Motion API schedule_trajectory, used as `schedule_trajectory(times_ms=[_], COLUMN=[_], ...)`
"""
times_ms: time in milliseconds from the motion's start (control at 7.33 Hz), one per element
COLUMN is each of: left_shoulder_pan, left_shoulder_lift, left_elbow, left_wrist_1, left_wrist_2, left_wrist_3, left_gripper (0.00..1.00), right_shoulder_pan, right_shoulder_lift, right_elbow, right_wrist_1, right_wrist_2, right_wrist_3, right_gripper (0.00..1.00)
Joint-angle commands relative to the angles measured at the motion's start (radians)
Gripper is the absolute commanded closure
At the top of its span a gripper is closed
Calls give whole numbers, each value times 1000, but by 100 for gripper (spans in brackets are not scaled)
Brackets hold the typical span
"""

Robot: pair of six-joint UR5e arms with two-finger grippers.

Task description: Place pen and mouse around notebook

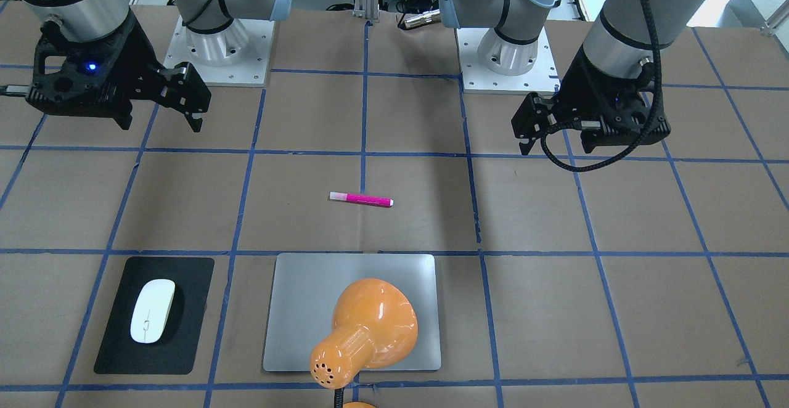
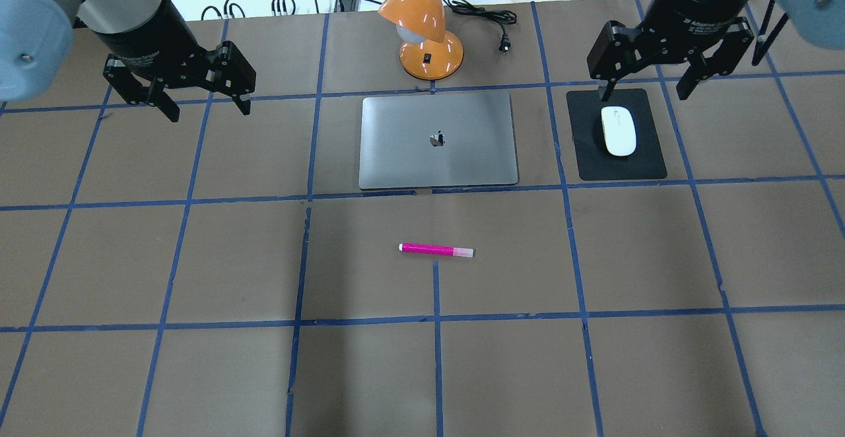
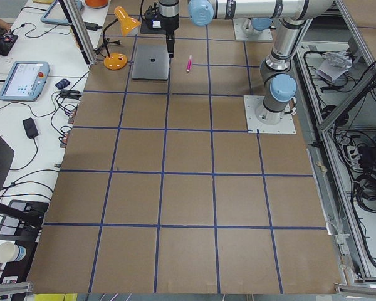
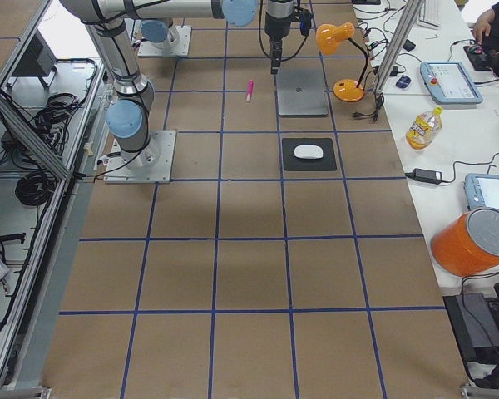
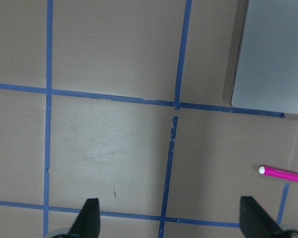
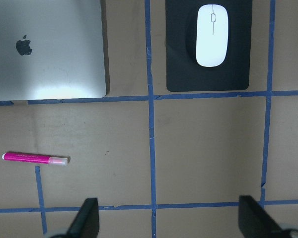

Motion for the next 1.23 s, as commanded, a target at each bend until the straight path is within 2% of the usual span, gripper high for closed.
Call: schedule_trajectory(times_ms=[0,273,545,1091], left_shoulder_pan=[-2,-4,-2,-2], left_shoulder_lift=[9,15,-11,7], left_elbow=[-1,22,29,22], left_wrist_1=[0,3,8,0], left_wrist_2=[-1,-28,-27,-15], left_wrist_3=[72,66,60,55], left_gripper=[0,0,0,0], right_shoulder_pan=[-9,-7,-7,-7], right_shoulder_lift=[2,-4,-4,-4], right_elbow=[0,3,3,1], right_wrist_1=[5,5,5,5], right_wrist_2=[-5,-3,-3,-3], right_wrist_3=[-1,0,0,0], right_gripper=[0,0,0,0])
